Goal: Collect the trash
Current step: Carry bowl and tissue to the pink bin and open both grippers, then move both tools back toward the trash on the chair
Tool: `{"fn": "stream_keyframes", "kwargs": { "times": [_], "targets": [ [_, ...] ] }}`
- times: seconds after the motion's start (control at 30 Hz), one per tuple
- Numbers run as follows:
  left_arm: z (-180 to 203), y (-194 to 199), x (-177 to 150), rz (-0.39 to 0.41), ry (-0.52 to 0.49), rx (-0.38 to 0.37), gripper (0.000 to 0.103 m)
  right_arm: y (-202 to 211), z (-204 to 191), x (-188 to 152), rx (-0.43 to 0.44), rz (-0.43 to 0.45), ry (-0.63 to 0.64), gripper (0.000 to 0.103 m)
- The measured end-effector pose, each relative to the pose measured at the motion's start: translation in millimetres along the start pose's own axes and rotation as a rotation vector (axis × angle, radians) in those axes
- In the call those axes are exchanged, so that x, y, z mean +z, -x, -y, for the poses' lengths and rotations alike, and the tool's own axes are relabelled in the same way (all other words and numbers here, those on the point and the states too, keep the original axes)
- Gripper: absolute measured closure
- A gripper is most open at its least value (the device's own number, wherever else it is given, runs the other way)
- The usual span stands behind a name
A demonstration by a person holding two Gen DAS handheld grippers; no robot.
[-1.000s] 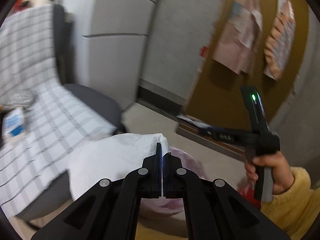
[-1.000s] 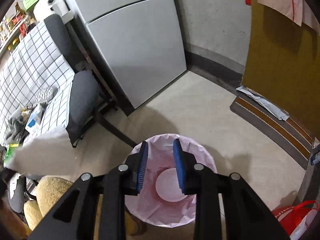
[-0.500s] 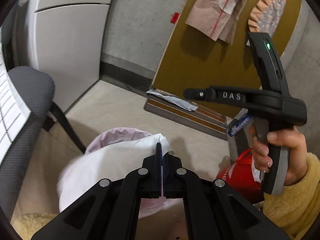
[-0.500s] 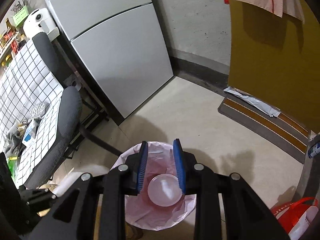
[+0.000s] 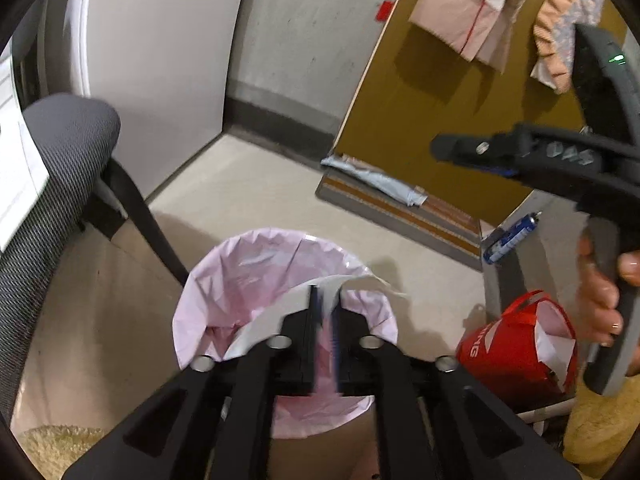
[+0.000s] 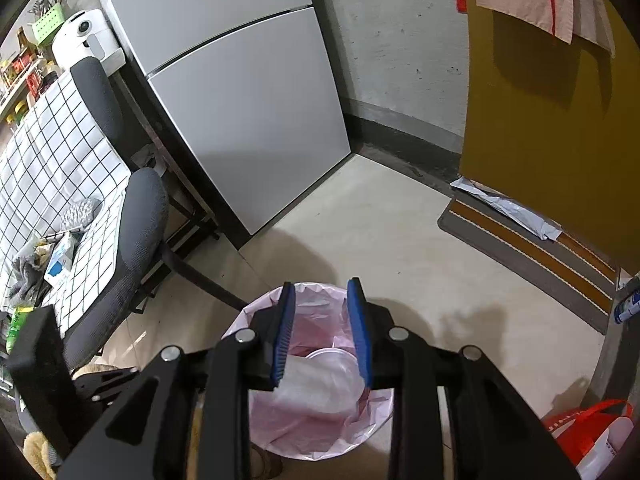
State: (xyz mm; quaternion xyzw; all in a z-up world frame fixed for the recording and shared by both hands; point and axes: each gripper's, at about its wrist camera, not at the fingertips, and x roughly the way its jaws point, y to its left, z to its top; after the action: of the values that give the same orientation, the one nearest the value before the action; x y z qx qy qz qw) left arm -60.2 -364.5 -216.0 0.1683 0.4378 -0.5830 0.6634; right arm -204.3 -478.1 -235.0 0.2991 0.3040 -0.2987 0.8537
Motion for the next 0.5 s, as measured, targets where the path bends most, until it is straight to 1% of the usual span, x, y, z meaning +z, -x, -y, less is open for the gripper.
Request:
{"fn": "stream_keyframes", "kwargs": {
  "times": [0.03, 0.07, 0.2, 0.33, 0.4, 0.47, 0.5],
  "targets": [
    [-2.3, 0.1, -0.6, -0.004, 0.006, 0.003, 0.070, 0.3, -1.8, -0.1, 0.003, 0.000, 0.005, 0.067],
    [-4.6, 1.2, -1.5, 0.000, 0.014, 0.005, 0.064, 0.9, -3.4, -0.1, 0.005, 0.001, 0.011, 0.066],
    [-11.4, 13.6, -1.7, 0.023, 0.031, 0.009, 0.064, 4.1, -10.6, 1.4, 0.000, 0.012, 0.029, 0.066],
    [-20.7, 33.9, -2.6, 0.059, 0.058, 0.036, 0.064, 8.4, -20.1, 2.9, 0.010, 0.023, 0.041, 0.066],
    [-25.2, 47.3, -3.6, 0.079, 0.067, 0.068, 0.065, 10.8, -27.7, 2.7, 0.019, 0.027, 0.058, 0.066],
    [-31.7, 67.7, -7.2, 0.107, 0.073, 0.136, 0.064, 12.5, -37.3, 2.5, 0.032, 0.031, 0.077, 0.066],
    [-34.5, 75.6, -8.8, 0.118, 0.080, 0.156, 0.065, 12.6, -42.3, 2.5, 0.043, 0.031, 0.087, 0.066]
  ]
}}
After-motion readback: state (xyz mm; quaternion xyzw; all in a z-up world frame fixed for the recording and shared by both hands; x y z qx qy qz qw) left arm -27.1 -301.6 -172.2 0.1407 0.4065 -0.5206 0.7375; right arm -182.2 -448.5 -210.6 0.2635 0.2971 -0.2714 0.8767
